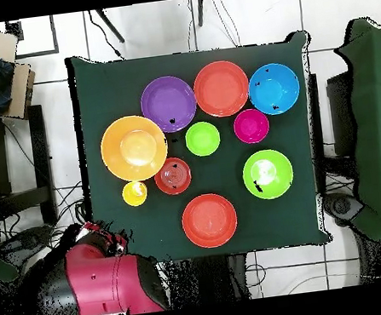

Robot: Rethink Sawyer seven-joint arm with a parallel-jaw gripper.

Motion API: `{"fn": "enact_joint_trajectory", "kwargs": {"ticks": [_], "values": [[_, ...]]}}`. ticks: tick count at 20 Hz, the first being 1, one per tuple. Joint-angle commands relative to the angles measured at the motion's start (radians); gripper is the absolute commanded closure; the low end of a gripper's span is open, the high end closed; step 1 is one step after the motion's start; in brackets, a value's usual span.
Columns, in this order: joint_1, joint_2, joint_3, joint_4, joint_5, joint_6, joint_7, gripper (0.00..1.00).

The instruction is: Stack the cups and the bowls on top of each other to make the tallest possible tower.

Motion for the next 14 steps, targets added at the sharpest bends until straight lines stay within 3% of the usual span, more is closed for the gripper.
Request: {"fn": "enact_joint_trajectory", "kwargs": {"ticks": [1, 6, 14], "values": [[0.029, 0.013, -0.012, -0.003, -0.032, 0.020, 0.159, 0.00], [0.043, -0.023, -0.030, 0.018, -0.033, 0.049, 0.146, 0.00], [0.119, -0.081, -0.101, 0.018, -0.050, 0.157, 0.175, 0.00]]}}
